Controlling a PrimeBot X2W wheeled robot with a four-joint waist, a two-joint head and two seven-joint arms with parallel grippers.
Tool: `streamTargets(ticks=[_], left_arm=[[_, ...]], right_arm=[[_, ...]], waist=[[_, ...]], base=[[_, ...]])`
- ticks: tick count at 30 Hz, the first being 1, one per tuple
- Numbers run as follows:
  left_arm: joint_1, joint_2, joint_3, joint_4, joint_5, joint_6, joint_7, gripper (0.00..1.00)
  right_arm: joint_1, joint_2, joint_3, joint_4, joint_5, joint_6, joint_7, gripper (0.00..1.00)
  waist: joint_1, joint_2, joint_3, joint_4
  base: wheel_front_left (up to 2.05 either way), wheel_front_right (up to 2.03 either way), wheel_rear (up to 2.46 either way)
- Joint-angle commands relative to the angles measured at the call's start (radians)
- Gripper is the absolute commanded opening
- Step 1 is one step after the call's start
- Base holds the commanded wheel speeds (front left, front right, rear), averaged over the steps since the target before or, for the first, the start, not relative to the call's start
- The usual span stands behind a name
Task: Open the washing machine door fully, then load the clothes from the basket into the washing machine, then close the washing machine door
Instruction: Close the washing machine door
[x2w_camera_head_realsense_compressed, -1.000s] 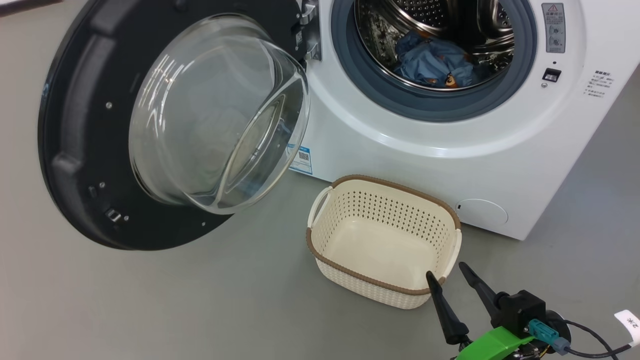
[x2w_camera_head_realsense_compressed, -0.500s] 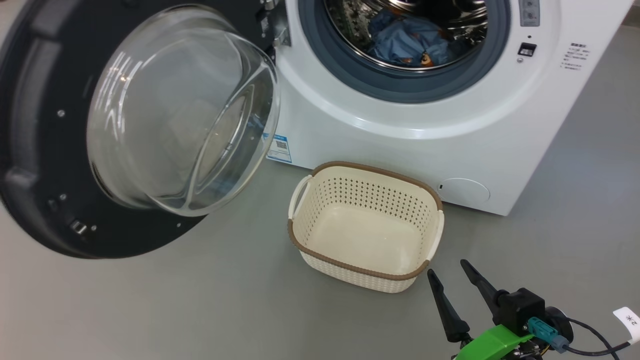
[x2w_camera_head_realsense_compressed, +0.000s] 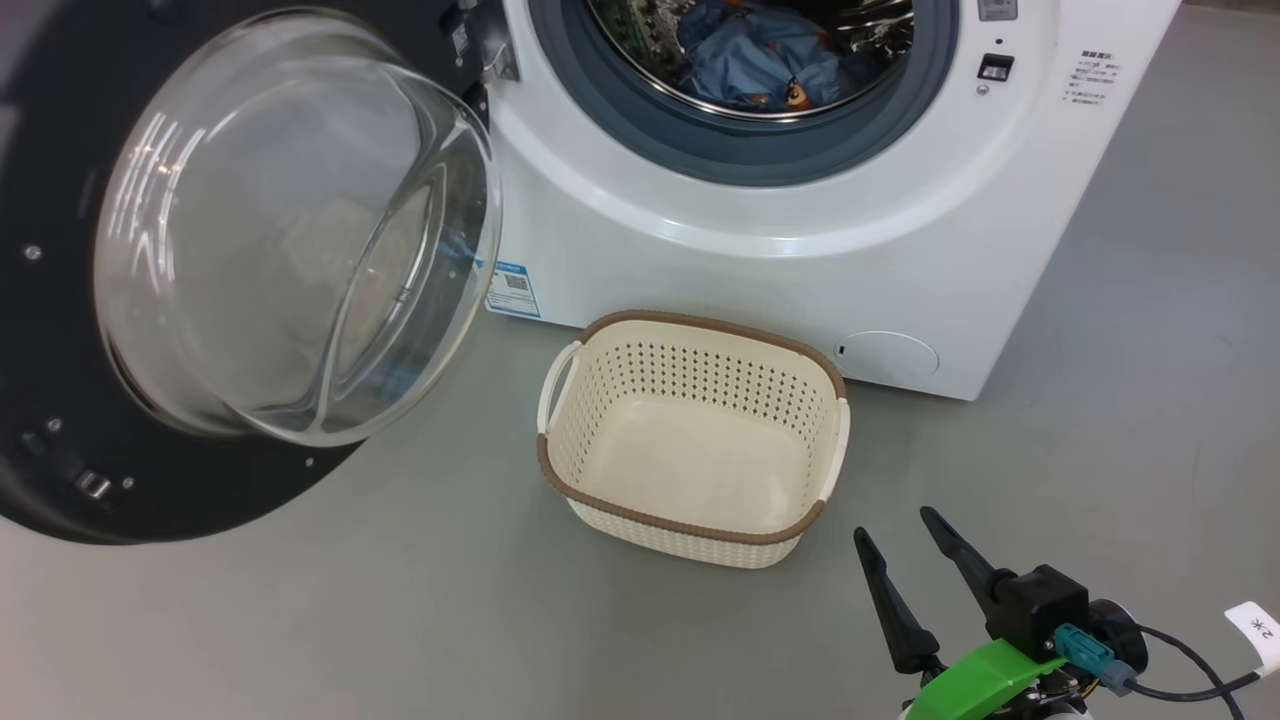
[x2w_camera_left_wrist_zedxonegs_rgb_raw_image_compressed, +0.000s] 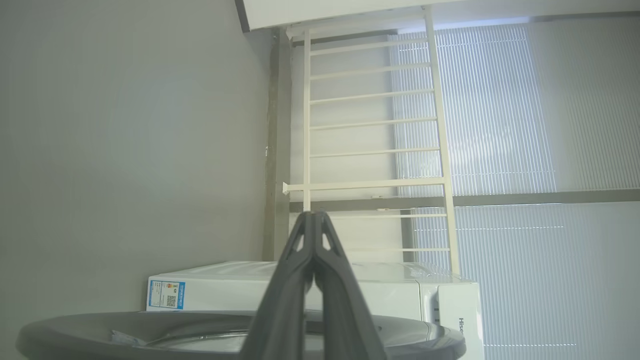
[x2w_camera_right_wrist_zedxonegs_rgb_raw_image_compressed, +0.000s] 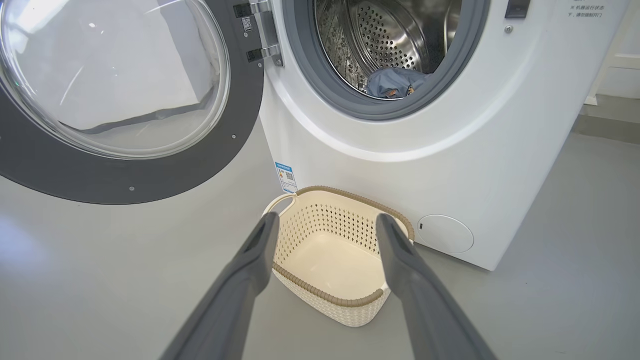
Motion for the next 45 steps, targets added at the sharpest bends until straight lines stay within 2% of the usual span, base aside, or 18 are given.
streamTargets(ticks=[1, 16, 26, 45], left_arm=[[-0.023, 0.053, 0.001, -0.034, -0.010, -0.009, 0.019, 0.00], [-0.020, -0.004, -0.033, -0.097, -0.066, -0.010, 0.158, 0.00], [0.011, -0.019, -0.058, -0.147, -0.089, -0.010, 0.253, 0.00], [0.124, -0.123, -0.124, -0.335, -0.115, 0.001, 0.422, 0.00]], right_arm=[[-0.037, 0.004, 0.025, -0.021, -0.008, 0.003, -0.005, 1.00], [-0.060, 0.002, 0.023, -0.020, -0.011, 0.003, -0.005, 1.00], [-0.054, 0.003, 0.014, -0.022, -0.011, 0.003, -0.005, 1.00], [-0.040, 0.004, 0.003, -0.026, -0.006, 0.003, -0.005, 1.00]], waist=[[0.0000, 0.0000, 0.002, -0.005], [0.0000, 0.0000, 0.017, -0.032], [0.0000, 0.0000, 0.015, -0.038], [0.0000, 0.0000, -0.005, -0.022]], base=[[0.00, 0.00, 0.00], [0.00, 0.00, 0.00], [0.00, 0.00, 0.00], [0.00, 0.00, 0.00]])
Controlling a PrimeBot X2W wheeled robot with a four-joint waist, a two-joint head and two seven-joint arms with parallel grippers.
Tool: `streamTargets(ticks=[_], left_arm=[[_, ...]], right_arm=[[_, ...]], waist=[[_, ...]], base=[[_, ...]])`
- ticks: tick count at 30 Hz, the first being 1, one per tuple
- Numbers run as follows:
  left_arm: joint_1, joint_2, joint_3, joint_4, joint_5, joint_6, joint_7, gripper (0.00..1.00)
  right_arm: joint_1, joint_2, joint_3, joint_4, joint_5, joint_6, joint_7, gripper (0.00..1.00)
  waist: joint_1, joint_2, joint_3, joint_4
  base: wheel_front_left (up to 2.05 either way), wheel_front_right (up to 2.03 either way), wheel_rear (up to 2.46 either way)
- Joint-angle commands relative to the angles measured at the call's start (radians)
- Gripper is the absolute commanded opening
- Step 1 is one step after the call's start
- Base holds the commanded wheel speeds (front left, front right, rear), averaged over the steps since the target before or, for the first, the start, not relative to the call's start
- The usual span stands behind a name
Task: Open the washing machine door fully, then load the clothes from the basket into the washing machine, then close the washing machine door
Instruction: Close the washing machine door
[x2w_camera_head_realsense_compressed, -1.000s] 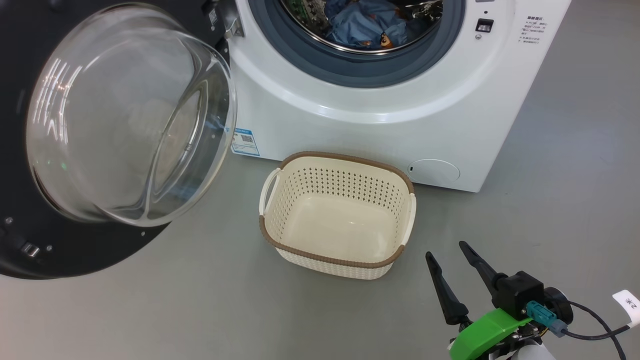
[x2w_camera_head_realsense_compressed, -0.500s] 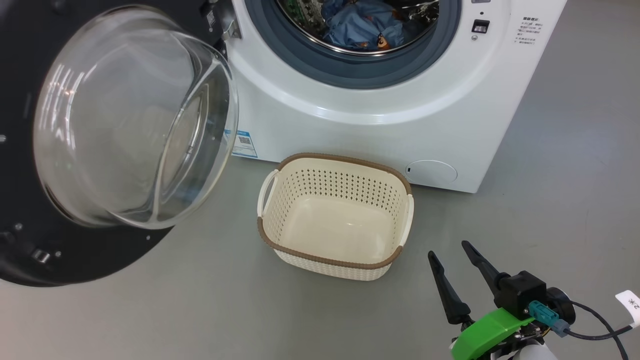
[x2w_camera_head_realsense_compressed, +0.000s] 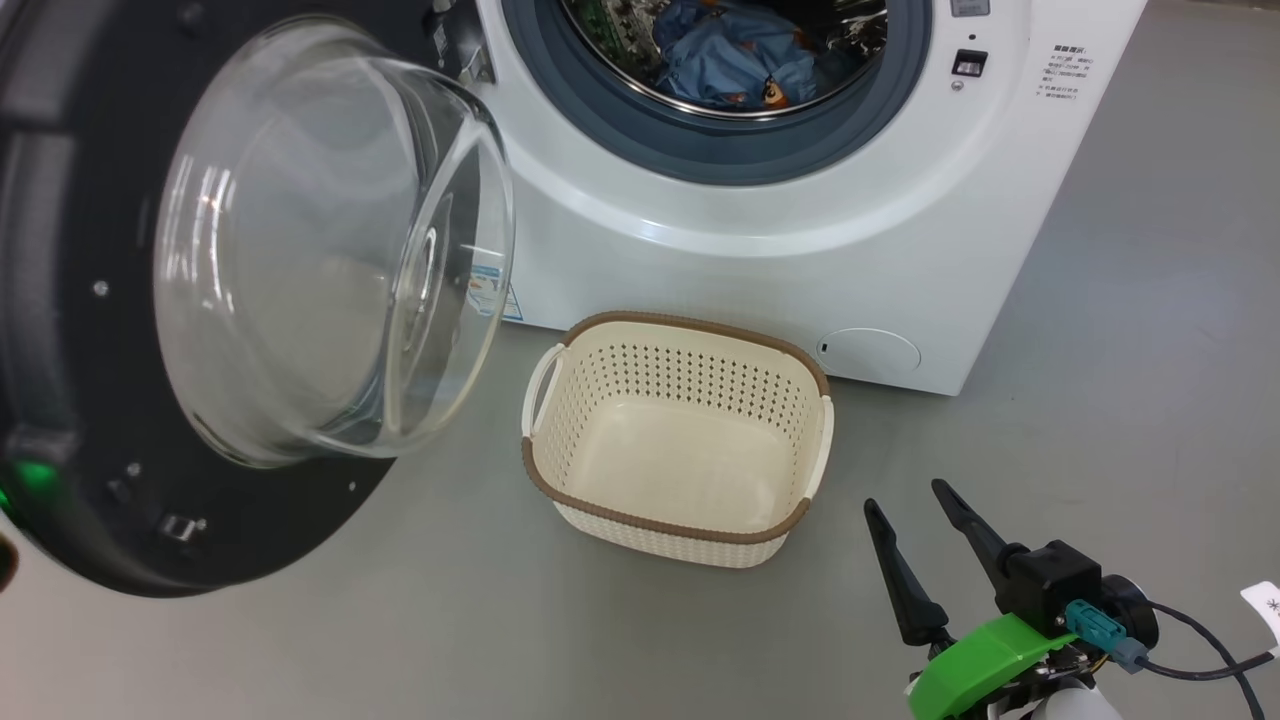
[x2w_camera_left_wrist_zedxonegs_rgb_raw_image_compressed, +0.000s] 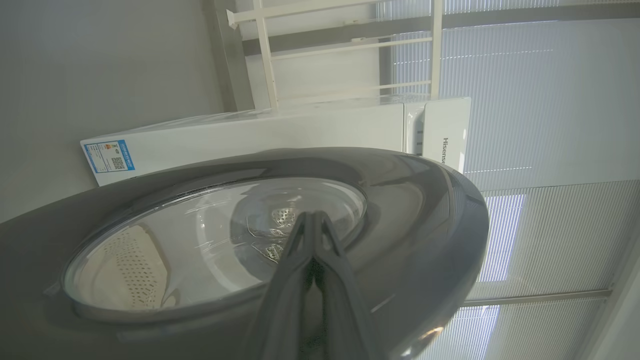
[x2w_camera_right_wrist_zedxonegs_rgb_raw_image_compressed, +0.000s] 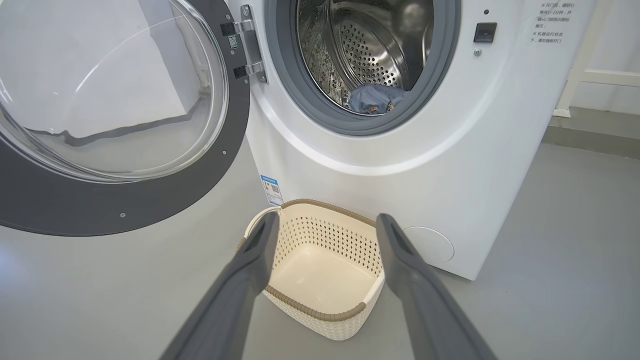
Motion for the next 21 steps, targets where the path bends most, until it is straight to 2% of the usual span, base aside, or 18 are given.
streamTargets(ticks=[1, 10, 21], left_arm=[[0.015, 0.026, -0.001, -0.055, -0.010, 0.010, 0.033, 0.00], [0.084, -0.023, -0.034, -0.211, -0.033, 0.066, 0.132, 0.00], [0.198, -0.127, -0.066, -0.495, -0.066, 0.152, 0.194, 0.00]], right_arm=[[-0.003, 0.007, 0.025, -0.025, -0.001, 0.003, -0.005, 1.00], [0.005, 0.008, 0.022, -0.028, 0.003, 0.003, -0.005, 1.00], [0.020, 0.009, 0.022, -0.033, 0.017, 0.003, -0.005, 1.00]], waist=[[0.0000, 0.0000, -0.005, 0.002], [0.0000, 0.0000, -0.017, -0.001], [0.0000, 0.0000, -0.034, -0.036]], base=[[0.00, 0.00, 0.00], [0.00, 0.00, 0.00], [0.00, 0.00, 0.00]])
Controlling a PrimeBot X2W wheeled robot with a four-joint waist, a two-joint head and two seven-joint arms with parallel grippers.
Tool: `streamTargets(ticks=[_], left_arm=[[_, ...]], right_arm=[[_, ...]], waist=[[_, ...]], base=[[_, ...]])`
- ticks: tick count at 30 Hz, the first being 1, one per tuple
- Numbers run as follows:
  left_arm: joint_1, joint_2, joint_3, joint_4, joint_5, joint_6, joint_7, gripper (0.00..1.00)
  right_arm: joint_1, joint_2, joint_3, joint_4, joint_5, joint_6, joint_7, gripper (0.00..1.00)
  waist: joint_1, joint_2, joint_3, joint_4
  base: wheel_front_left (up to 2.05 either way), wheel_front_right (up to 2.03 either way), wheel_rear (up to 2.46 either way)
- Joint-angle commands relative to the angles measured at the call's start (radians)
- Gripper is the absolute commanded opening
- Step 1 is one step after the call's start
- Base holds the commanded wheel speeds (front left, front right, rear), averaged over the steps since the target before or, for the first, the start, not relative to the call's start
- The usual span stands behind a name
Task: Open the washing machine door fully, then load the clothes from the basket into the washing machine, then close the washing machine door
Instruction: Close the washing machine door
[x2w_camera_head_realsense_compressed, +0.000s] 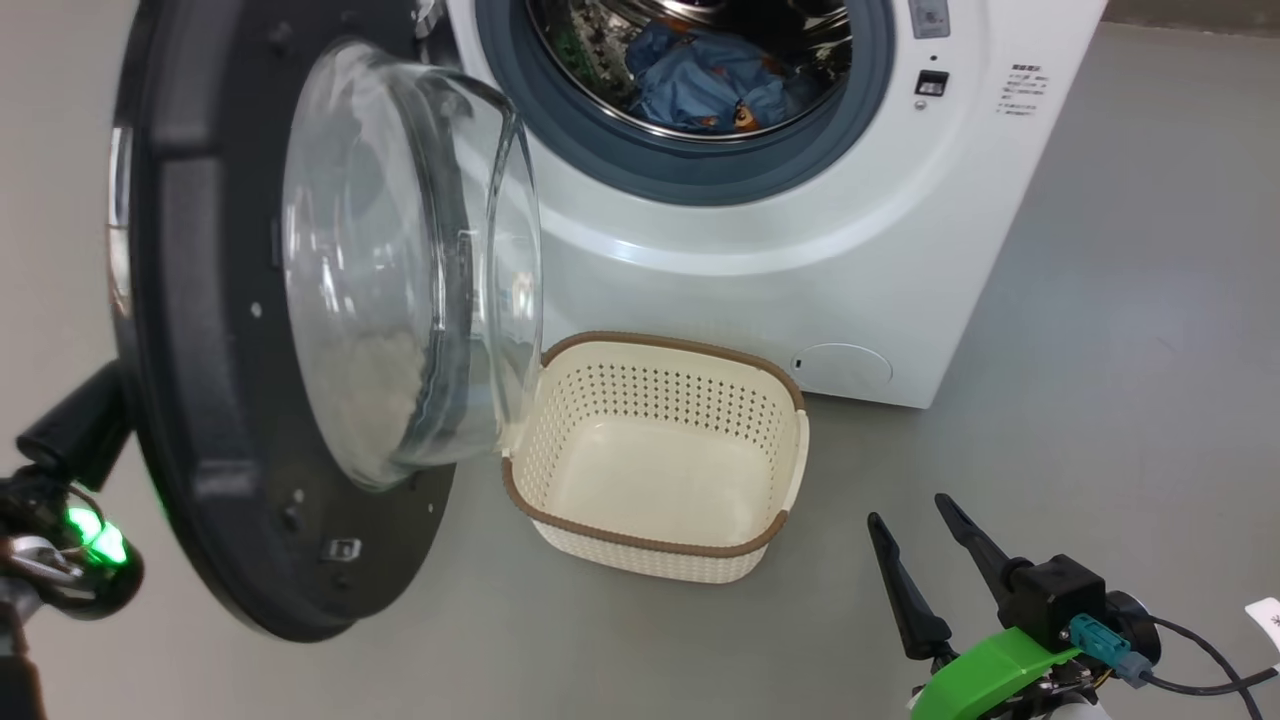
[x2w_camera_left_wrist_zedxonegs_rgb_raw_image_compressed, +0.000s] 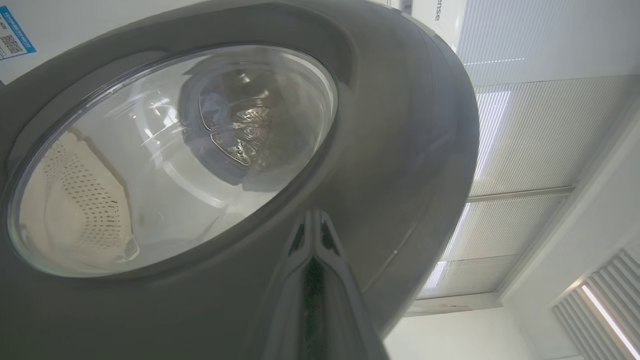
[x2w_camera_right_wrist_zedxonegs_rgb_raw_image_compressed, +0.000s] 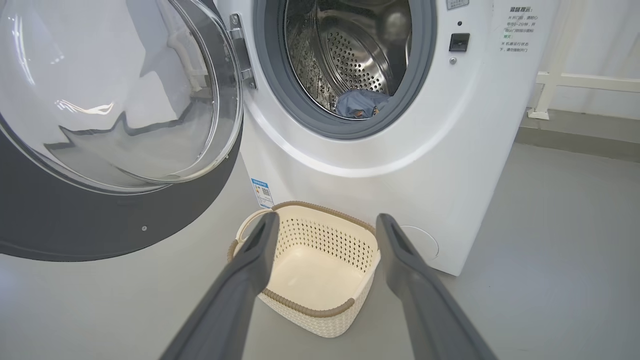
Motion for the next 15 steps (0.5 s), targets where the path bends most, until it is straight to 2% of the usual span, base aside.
streamTargets(ticks=[1, 8, 15], left_arm=[[0.002, 0.019, 0.009, -0.059, -0.016, 0.005, 0.015, 0.00], [0.049, -0.075, -0.042, -0.206, 0.000, 0.019, -0.038, 0.00], [0.056, -0.107, -0.126, -0.224, -0.016, -0.012, -0.106, 0.00]], right_arm=[[-0.005, 0.007, 0.025, -0.025, 0.015, 0.003, -0.005, 1.00], [0.010, 0.007, 0.028, -0.030, 0.027, 0.003, -0.005, 1.00], [0.013, 0.007, 0.030, -0.034, 0.031, 0.003, -0.005, 1.00]], waist=[[0.0000, -0.0001, -0.006, -0.012], [0.0000, -0.0001, -0.018, -0.052], [0.0000, -0.0001, -0.019, -0.091]], base=[[0.00, 0.00, 0.00], [0.00, 0.00, 0.00], [0.00, 0.00, 0.00]])
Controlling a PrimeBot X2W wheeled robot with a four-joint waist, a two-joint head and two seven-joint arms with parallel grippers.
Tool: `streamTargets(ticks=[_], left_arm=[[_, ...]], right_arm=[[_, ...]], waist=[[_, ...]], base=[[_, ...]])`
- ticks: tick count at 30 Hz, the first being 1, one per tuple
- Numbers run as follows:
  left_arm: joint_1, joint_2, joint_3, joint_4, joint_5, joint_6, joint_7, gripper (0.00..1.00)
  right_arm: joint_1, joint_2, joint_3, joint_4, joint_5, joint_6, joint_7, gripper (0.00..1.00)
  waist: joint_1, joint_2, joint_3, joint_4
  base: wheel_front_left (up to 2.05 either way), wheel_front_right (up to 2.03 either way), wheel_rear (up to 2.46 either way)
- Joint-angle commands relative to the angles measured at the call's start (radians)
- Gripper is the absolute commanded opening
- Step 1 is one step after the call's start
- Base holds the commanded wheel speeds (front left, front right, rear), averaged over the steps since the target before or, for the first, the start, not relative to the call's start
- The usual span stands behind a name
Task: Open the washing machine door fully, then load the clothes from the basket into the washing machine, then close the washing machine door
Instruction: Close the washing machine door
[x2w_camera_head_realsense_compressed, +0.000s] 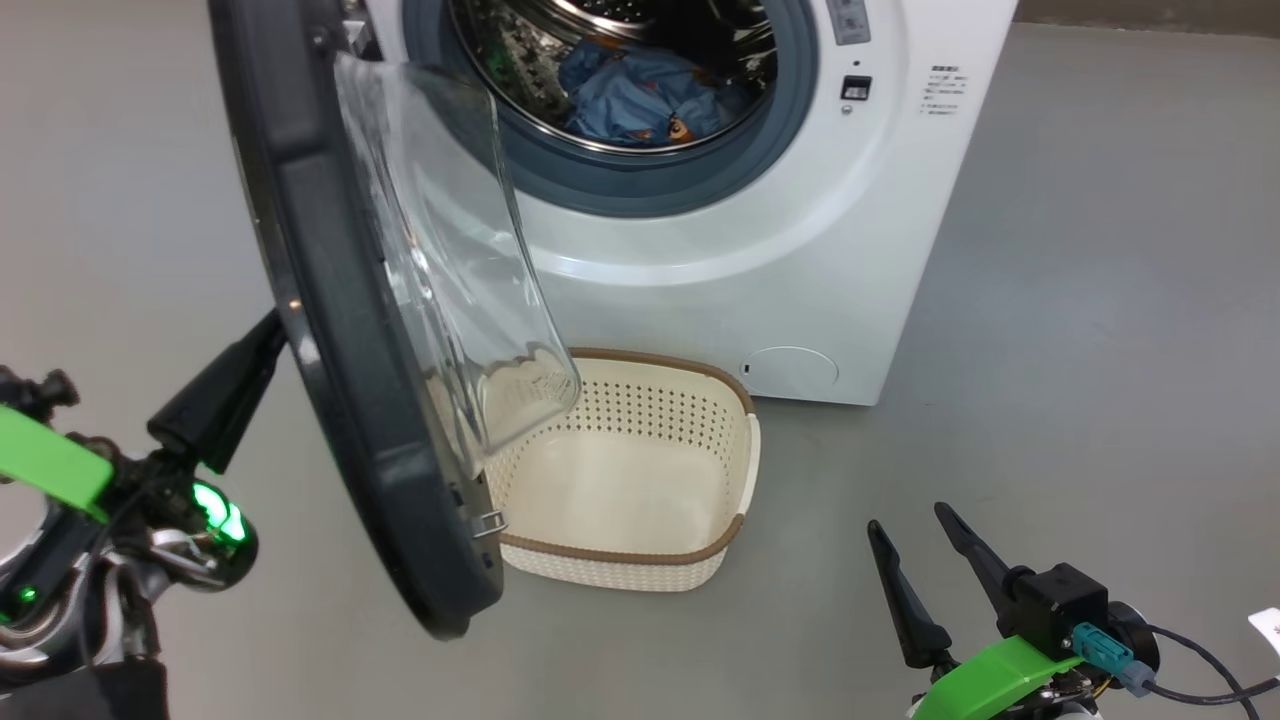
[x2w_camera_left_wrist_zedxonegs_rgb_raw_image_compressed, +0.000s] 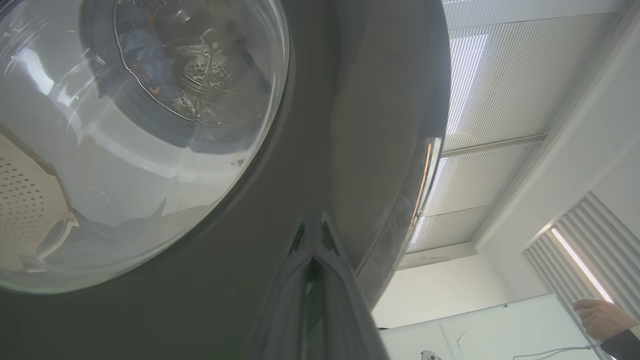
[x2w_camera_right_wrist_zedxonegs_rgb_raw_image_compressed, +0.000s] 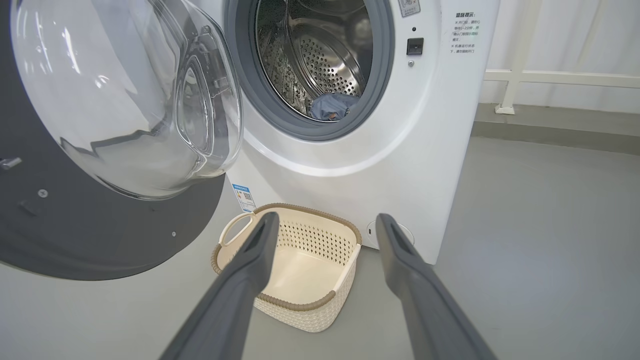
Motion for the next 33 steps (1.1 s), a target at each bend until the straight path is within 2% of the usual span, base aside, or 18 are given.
streamTargets(ticks=[1, 10, 21, 33], left_arm=[[-0.019, 0.014, 0.000, -0.022, -0.018, -0.017, -0.008, 0.00], [-0.057, 0.011, -0.123, 0.050, -0.089, -0.073, -0.128, 0.00], [-0.149, 0.011, -0.240, 0.175, -0.116, -0.129, -0.257, 0.00], [-0.251, 0.011, -0.343, 0.339, -0.129, -0.158, -0.371, 0.00]], right_arm=[[-0.004, 0.006, 0.027, -0.026, 0.005, 0.003, -0.005, 1.00], [0.002, 0.006, 0.032, -0.023, -0.001, 0.003, -0.005, 1.00], [0.008, 0.003, 0.033, -0.025, -0.015, 0.003, -0.005, 1.00], [0.005, 0.005, 0.051, -0.020, -0.011, 0.003, -0.005, 1.00]], waist=[[0.0000, 0.0000, -0.002, -0.016], [0.0000, 0.0000, -0.018, -0.084], [0.0000, 0.0000, -0.014, -0.146], [0.0000, 0.0000, -0.017, -0.217]], base=[[0.00, 0.00, 0.00], [0.00, 0.00, 0.00], [0.00, 0.00, 0.00], [0.00, 0.00, 0.00]])
